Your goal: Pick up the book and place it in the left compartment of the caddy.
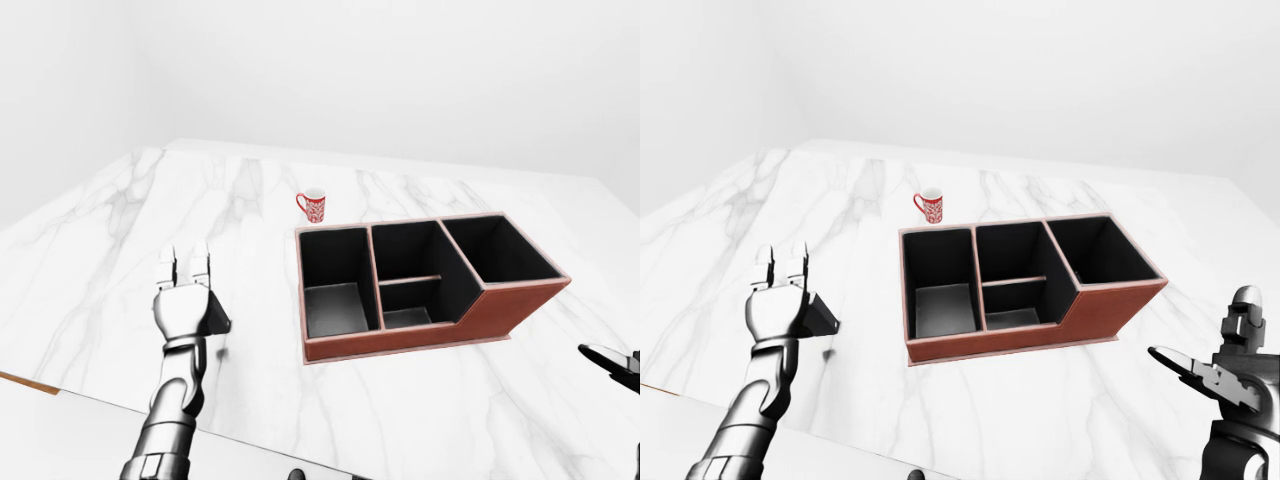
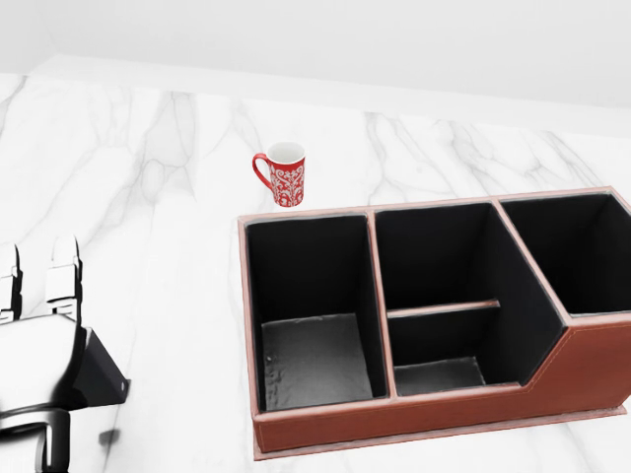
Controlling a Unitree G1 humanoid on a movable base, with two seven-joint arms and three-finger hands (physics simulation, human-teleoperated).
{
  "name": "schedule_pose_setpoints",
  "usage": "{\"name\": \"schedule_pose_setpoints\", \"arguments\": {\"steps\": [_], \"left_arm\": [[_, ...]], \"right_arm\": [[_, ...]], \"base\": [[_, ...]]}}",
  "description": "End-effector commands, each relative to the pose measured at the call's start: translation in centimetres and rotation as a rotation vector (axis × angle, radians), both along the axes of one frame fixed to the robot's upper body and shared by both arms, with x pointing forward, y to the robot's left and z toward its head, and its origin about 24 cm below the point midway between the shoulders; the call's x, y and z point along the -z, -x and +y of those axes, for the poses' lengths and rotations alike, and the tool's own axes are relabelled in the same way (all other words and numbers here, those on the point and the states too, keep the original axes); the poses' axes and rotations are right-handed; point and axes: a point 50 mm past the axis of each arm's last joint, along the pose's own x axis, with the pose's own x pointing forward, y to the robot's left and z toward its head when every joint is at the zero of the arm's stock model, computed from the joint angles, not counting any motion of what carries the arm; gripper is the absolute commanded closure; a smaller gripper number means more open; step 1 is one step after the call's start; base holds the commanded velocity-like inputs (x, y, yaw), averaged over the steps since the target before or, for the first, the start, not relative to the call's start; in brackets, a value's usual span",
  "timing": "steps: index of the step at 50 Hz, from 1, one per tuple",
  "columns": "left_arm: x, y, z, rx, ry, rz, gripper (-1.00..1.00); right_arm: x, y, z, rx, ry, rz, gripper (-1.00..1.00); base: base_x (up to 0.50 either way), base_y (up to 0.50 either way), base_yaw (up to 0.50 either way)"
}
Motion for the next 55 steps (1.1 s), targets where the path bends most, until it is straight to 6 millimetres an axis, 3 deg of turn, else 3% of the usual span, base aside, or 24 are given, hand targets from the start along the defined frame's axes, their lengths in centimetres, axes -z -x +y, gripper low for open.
{"name": "schedule_pose_setpoints", "arguments": {"steps": [1,21,37,55], "left_arm": [[-0.5,-0.3,0.7,-0.015,-0.006,-0.009,-1.00],[0.5,-0.8,2.0,-0.055,0.013,0.053,-1.00],[2.4,-2.4,2.2,-0.072,0.023,0.198,-1.00],[4.5,-2.6,2.3,-0.104,0.049,0.344,-1.00]], "right_arm": [[0.0,0.0,0.0,0.000,0.001,0.000,-1.00],[0.0,0.1,0.0,-0.001,0.001,0.001,-1.00],[-0.2,0.1,0.1,-0.001,0.003,0.000,-1.00],[-0.1,0.1,0.0,0.000,0.000,0.003,-1.00]], "base": [[0.00,0.00,0.00],[0.00,0.00,0.00],[0.00,0.00,0.00],[0.00,0.00,0.00]]}}
